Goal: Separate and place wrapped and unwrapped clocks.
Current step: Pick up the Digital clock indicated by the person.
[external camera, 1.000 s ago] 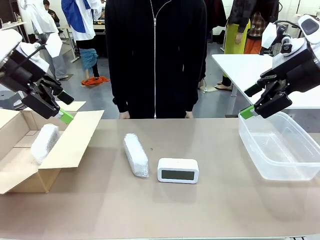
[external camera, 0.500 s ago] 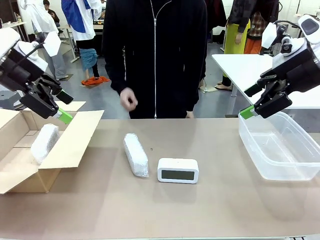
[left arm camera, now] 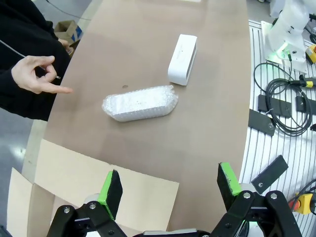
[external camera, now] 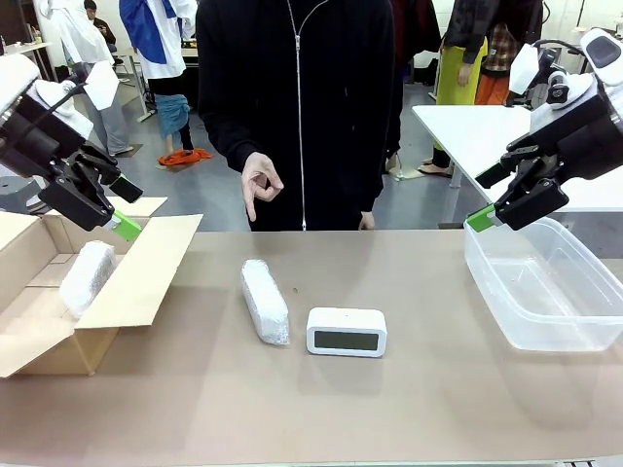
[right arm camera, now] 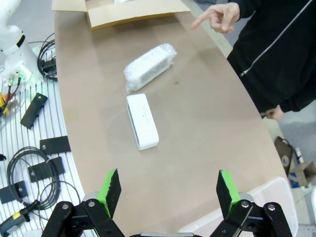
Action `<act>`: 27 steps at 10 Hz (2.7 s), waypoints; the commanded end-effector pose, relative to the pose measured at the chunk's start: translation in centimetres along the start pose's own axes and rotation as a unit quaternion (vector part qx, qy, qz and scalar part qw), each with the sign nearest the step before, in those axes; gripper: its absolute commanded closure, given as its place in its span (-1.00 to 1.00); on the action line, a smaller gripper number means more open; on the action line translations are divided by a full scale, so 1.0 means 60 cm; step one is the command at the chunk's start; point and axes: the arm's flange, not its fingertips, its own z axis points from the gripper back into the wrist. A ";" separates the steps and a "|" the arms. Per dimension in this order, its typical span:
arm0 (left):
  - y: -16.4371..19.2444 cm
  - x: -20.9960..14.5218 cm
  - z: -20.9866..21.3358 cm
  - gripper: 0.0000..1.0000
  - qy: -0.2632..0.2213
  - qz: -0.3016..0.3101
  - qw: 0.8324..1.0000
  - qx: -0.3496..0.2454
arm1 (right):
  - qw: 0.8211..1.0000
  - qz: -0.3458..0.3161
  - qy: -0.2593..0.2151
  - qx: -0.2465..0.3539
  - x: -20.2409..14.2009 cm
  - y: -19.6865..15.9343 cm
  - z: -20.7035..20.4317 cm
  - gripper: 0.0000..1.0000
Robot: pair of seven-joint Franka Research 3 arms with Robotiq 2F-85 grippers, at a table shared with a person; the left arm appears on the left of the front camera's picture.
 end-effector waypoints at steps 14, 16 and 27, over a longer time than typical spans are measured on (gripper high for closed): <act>-0.003 0.000 0.002 -1.00 0.000 -0.001 1.000 -0.002 | 1.000 -0.007 -0.008 0.011 0.001 0.000 -0.003 -1.00; 0.000 0.000 0.000 -1.00 0.000 0.000 1.000 0.000 | 1.000 -0.007 -0.008 0.011 0.001 0.000 -0.003 -1.00; 0.010 0.132 -0.318 -1.00 0.123 0.615 0.772 0.106 | 1.000 -0.007 -0.008 0.011 0.001 0.000 -0.003 -1.00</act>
